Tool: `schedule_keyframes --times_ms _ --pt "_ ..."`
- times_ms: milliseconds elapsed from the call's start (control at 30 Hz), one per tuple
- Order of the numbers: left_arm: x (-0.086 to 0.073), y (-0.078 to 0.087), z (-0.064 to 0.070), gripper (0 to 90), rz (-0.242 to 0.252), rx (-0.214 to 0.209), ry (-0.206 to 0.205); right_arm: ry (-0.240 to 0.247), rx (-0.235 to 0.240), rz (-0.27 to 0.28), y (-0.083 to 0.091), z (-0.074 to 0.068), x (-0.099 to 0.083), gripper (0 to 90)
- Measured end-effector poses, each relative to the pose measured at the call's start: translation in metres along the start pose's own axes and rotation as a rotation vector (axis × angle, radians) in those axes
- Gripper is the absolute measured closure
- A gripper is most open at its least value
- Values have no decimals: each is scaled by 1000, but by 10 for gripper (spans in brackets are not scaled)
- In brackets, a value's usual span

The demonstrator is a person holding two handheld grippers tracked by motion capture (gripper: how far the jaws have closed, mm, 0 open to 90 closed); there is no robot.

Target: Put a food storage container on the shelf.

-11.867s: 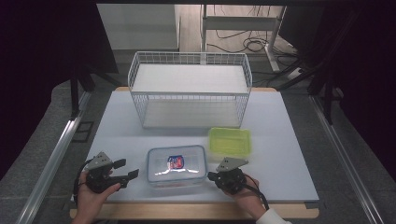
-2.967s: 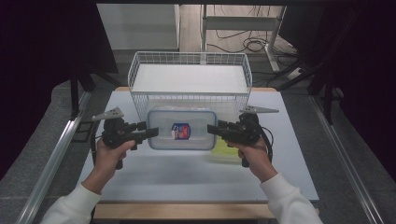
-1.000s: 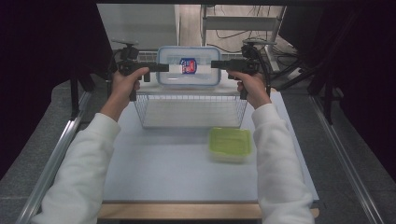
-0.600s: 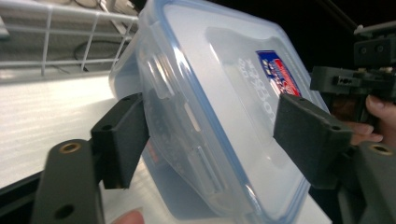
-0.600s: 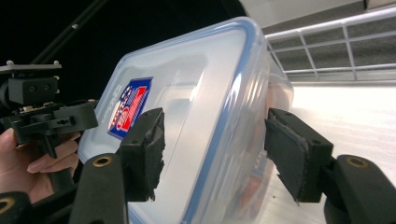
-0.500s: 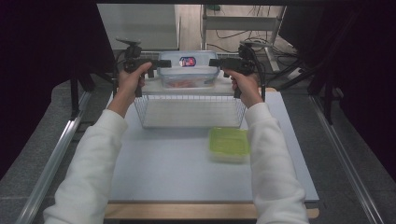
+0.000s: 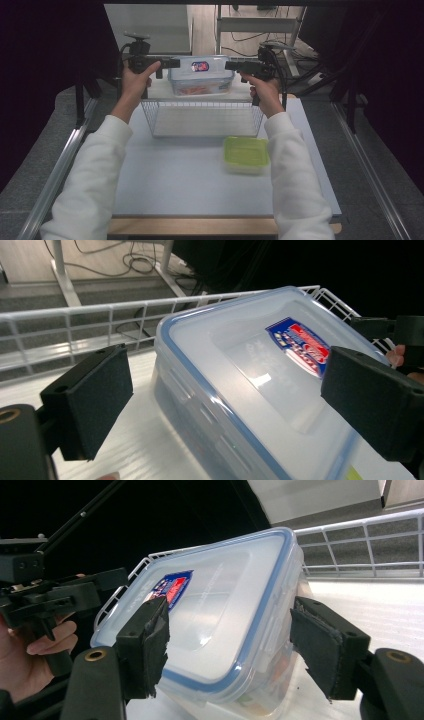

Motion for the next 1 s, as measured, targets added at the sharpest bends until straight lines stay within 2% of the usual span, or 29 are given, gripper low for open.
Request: schedule_keyframes --times_ms 133,200,233,267,300,367,400,433,533,567,667,800,867,933,1000 --pt "-10 17 2 173 28 -24 4 20 2 20 9 -3 -1 324" --pt "-19 25 4 276 32 -47 1 18 9 31 14 -4 -3 323" --pt "-25 28 6 344 30 -60 -12 19 11 36 16 -4 -5 322" --pt "-30 30 8 449 22 -78 -26 20 13 39 18 -4 -7 320" --pt "-37 32 10 497 9 -93 -36 26 11 42 20 -4 -9 320" --pt "-49 34 14 656 -5 -93 -76 30 13 48 23 -5 -12 319" --pt "-54 35 15 705 -14 -95 -92 31 16 52 25 -6 -14 318" --pt "-61 35 17 791 -21 -113 -102 32 20 56 27 -7 -15 318" --pt "-78 29 20 895 -71 -120 -144 42 29 70 33 -10 -18 316" --pt "-82 25 19 900 -89 -110 -156 44 29 73 35 -10 -19 316" --pt "-90 11 18 900 -111 -103 -153 43 34 79 39 -9 -24 317" --pt "-90 -2 15 900 -106 -92 -136 44 40 73 41 -6 -33 317" --pt "-89 -5 15 900 -103 -110 -117 45 42 68 42 -4 -37 315" --pt "-88 -7 15 900 -98 -104 -117 48 41 61 42 -2 -40 313" --pt "-86 -7 16 900 -97 -116 -111 43 42 58 42 0 -42 313"
Point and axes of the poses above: each handheld gripper's, and its own axes: y roughly backward along the jaws, x roughly out of its top, z roughly to its right, the point moved 6 cm from there along -y, roughly forward along the jaws, and after that the axes turned 10 degrees about y, right-handed, at the moved point
